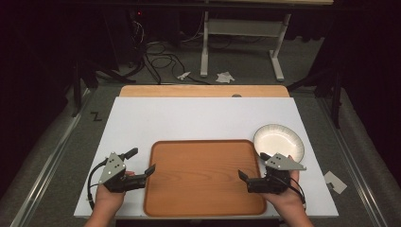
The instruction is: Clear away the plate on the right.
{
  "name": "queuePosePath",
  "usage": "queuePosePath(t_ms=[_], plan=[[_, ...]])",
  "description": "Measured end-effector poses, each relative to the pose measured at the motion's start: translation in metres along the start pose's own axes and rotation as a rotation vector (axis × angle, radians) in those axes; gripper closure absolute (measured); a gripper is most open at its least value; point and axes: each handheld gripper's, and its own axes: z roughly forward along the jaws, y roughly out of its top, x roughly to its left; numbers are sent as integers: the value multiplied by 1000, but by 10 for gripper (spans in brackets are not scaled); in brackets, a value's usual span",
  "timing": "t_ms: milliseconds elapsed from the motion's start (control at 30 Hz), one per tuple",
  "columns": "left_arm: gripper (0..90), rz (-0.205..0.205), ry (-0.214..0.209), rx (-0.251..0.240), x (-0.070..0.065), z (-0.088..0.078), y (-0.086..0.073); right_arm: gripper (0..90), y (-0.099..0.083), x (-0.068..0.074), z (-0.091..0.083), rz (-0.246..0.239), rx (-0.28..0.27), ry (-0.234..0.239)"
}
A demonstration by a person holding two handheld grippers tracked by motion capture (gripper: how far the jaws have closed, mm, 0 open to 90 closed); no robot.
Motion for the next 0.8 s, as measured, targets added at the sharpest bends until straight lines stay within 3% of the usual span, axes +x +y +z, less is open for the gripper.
queuePosePath(t_ms=[167,200,433,800], plan=[[157,7,16,7,-1,2,-1,0,-2,-4,-4,14,-16,-8],[157,9,11,9,-1,3,-1,0,-1,-6,-5,31,-27,-11],[157,11,-20,2,-2,2,0,0,-2,-10,-3,30,-26,-13],[157,14,-4,-12,-3,1,1,0,-3,-15,-7,44,-38,-12]])
